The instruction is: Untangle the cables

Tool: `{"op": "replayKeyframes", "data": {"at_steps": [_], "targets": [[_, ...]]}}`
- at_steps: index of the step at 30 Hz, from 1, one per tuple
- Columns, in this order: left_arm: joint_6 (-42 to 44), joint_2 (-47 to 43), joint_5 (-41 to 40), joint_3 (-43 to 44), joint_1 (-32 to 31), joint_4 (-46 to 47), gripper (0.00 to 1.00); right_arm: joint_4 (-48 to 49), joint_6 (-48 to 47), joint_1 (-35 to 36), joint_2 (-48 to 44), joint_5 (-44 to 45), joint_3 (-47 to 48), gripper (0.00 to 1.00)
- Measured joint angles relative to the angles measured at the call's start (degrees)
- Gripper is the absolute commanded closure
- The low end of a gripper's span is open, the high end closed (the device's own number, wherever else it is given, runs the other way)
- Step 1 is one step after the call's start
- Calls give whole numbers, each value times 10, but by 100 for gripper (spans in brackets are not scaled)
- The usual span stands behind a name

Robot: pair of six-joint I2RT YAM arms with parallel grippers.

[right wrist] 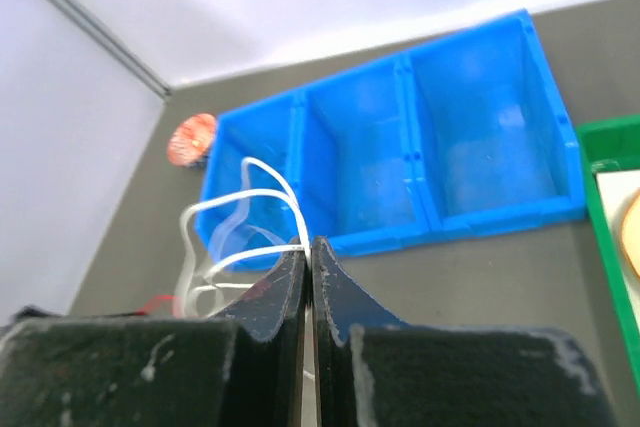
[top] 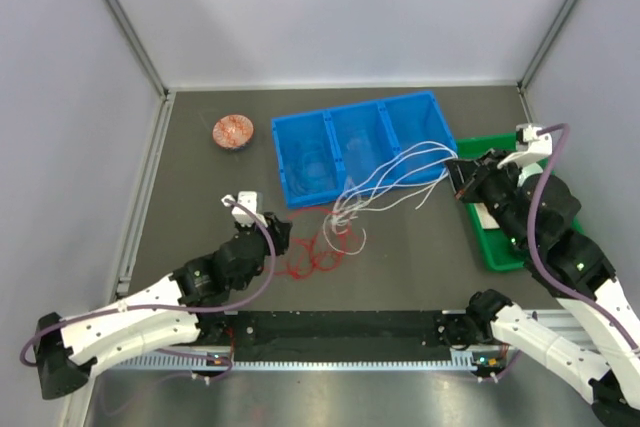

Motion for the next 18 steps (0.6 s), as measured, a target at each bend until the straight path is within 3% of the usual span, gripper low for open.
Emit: {"op": "replayKeyframes", "data": {"at_steps": [2,4,11,18], "targets": [[7,25,5,0,1,-6,17,2,0,0,0,-11,10,100],[16,54,19,2,1,-10,10,3,2,0,0,-19,11,100],[55,163,101,27,1,6,9,-1,2,0,5,-28,9,100],[109,312,178,115,1,40,11,-9,4,0,12,-30,2,100]]}}
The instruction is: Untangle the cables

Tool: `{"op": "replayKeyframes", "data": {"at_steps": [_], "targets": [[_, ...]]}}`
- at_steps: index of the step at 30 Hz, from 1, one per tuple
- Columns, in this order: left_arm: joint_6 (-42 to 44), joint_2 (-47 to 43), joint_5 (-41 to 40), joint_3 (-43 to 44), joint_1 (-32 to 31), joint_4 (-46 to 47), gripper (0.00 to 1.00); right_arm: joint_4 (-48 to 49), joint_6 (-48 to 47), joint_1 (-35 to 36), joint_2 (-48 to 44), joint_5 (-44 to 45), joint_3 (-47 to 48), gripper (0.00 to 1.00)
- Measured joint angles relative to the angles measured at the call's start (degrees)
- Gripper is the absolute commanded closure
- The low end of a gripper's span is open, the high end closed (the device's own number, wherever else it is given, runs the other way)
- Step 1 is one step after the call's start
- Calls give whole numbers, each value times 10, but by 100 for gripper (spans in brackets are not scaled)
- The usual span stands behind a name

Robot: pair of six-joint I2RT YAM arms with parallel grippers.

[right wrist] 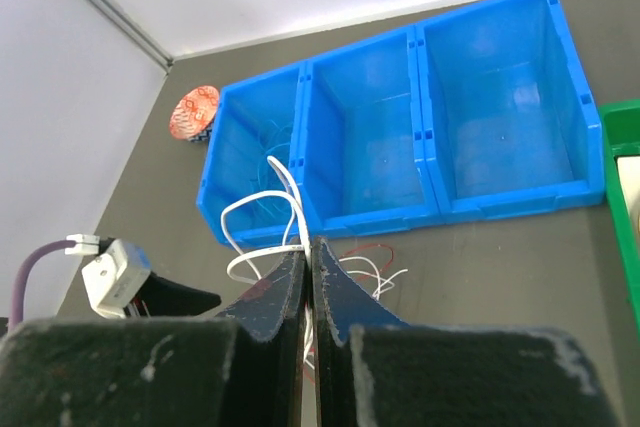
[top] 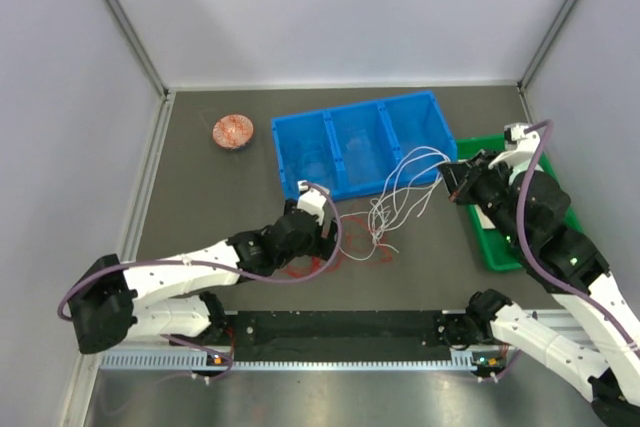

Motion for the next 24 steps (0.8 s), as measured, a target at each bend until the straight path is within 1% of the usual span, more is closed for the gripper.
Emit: {"op": "replayKeyframes", "data": {"at_steps": [4,6,7,8,10,11,13,17,19,21,22,23,24], "targets": [[27,22,33,4,0,45,11,0,0,0,-3,2,0,100],[38,33,49,5,0,68,14,0,0,0,-6,2,0,100],[42,42,58,9,0,76,18,0,0,0,-6,2,0,100],[45,50,63,12,0,83,26,0,0,0,-7,2,0,100],[50,71,73,23,1,94,41,0,0,0,-8,3,0,100],[53,85,77,30,2,98,69,0,0,0,-8,3,0,100],[49,103,80,40,2,104,100,-1,0,0,-8,3,0,100],[40,117,68,46,12,101,100,-3,-3,0,-8,4,0,100],[24,113,67,45,33,99,100,-11,-5,0,-8,4,4,100],[3,94,75,32,75,99,100,-23,-7,0,-8,4,17,100],[-7,80,78,22,85,97,100,-34,-10,0,-7,3,31,100],[-20,58,88,6,126,96,100,-37,-15,0,-4,4,46,100],[-32,32,95,-10,153,90,100,-40,-18,0,-2,4,60,100]]}}
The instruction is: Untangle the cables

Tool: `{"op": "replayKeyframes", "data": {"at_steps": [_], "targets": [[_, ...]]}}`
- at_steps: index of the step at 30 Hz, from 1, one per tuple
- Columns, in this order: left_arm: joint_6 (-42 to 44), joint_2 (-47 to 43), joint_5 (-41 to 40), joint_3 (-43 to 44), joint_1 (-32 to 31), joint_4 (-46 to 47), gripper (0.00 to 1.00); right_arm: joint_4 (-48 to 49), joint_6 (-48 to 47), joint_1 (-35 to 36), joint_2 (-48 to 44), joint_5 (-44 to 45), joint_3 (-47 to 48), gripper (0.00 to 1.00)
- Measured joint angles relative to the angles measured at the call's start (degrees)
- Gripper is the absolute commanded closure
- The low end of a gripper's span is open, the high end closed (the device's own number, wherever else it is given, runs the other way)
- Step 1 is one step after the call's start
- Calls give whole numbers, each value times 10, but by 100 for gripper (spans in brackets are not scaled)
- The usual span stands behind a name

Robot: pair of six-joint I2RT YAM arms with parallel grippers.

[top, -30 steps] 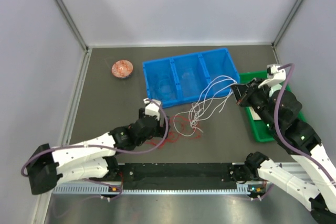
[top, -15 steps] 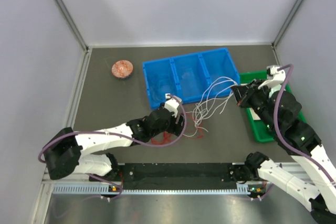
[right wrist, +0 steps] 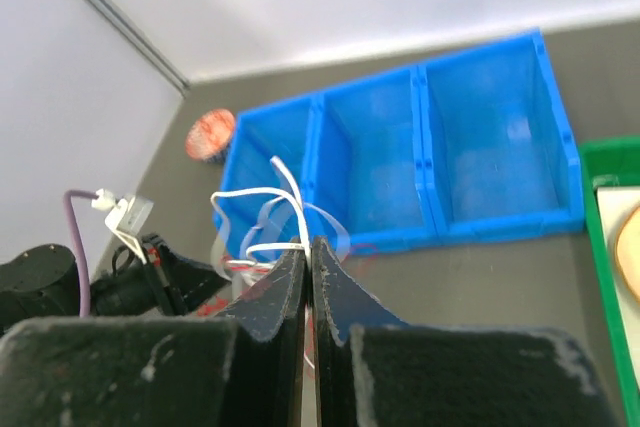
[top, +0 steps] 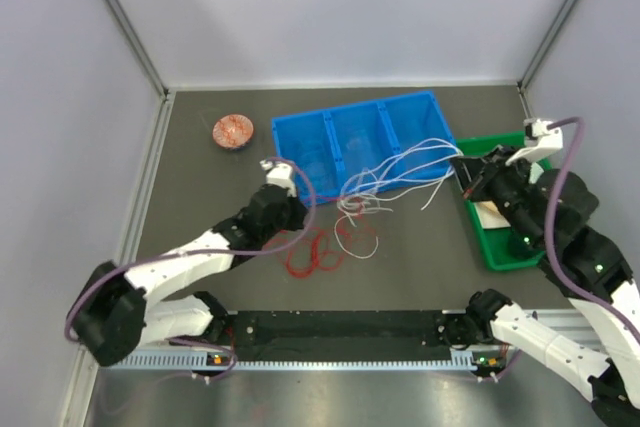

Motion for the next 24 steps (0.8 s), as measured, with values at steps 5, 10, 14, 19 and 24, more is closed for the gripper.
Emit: {"op": "replayKeyframes", "data": {"at_steps": [5,10,14,19,24], "targets": [[-40,-129,7,-40,75,-62,100,-10,-23,0,3,0,81,100],[-56,-204,5,-40,76,-115,100,-16,-55,0,9,3,163,100],[-64,-242,-2,-40,76,-146,100,-15,-86,0,22,8,221,100],[-67,-248,-11,-40,76,-154,100,-14,-121,0,48,11,278,100],[-70,-216,-25,-40,76,-155,100,-13,-142,0,82,5,317,100]]}}
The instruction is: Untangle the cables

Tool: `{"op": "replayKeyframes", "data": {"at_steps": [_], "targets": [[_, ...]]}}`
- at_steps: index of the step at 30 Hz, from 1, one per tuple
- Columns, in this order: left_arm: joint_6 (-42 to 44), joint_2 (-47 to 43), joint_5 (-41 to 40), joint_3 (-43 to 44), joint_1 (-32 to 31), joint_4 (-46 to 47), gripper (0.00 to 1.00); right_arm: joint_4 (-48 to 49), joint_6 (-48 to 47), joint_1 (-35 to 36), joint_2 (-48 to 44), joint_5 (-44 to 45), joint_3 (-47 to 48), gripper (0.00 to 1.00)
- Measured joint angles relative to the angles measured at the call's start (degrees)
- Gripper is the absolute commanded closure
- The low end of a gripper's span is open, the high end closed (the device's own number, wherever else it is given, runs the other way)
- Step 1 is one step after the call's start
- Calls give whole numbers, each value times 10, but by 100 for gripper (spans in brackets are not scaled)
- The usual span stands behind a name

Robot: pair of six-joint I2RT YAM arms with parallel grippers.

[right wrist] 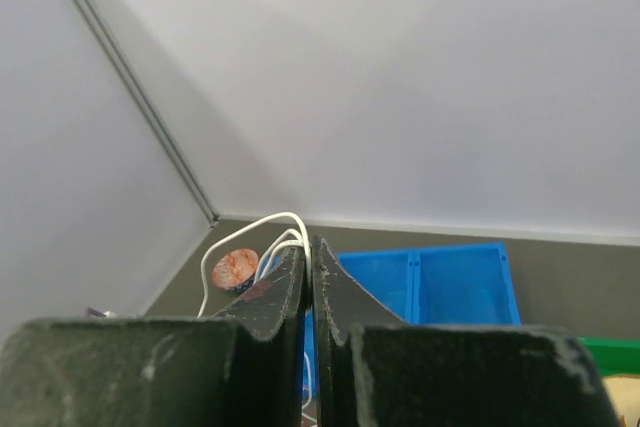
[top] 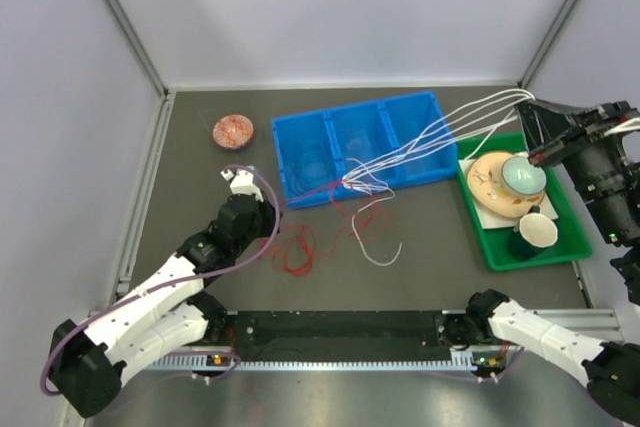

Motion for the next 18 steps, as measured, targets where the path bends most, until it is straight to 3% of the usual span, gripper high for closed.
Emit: {"op": "replayKeyframes", "data": {"at_steps": [10,18], "targets": [[-10,-24,-45,-11,-1,-12,100,5,-19,0,61,-17,83,100],[-14,-13,-65,-14,-3,-14,100,11,-22,0,62,-18,87,100]]}}
